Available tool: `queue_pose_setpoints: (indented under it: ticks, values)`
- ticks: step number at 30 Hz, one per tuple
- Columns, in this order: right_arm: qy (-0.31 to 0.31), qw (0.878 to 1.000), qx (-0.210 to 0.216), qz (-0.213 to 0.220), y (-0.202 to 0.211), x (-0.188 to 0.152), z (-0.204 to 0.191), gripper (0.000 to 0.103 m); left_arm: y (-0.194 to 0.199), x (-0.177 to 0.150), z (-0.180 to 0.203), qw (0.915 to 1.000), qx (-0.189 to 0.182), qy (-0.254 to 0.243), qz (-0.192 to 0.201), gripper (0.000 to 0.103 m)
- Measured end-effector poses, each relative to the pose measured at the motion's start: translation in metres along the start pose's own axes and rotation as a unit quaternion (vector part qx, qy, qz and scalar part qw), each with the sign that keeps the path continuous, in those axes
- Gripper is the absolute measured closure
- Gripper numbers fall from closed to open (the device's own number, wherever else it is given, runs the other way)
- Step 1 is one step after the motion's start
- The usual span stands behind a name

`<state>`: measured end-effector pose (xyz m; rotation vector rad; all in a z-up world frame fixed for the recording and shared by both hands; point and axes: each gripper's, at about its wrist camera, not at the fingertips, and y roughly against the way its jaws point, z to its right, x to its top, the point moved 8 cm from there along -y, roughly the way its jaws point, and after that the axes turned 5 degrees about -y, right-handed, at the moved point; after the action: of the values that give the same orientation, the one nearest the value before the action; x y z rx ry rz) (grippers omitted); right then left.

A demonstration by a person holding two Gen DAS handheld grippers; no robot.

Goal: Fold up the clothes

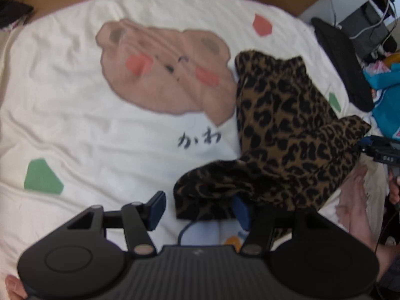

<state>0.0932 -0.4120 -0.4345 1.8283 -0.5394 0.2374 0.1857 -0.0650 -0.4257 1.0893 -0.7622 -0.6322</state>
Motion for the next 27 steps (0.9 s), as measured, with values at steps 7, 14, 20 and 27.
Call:
queue_pose_setpoints:
  ticks: [7, 14, 20, 27]
  values:
    - [0.023, 1.0, -0.001, 0.006, -0.011, 0.037, -0.002, 0.051, -0.001, 0.022, -0.006, 0.9994, 0.004, 0.014, 0.032, 0.042]
    - [0.027, 1.0, -0.001, 0.007, -0.015, 0.058, 0.002, 0.051, -0.002, 0.033, -0.017, 0.9979, 0.003, 0.041, 0.049, 0.042]
    - [0.033, 0.999, -0.001, 0.017, -0.006, 0.07, 0.003, 0.051, 0.001, 0.036, -0.022, 0.9968, 0.002, 0.051, 0.062, 0.042]
    - [0.009, 0.999, 0.039, 0.025, 0.015, 0.081, 0.006, 0.051, -0.008, 0.032, -0.024, 0.9974, -0.002, 0.049, 0.054, 0.042]
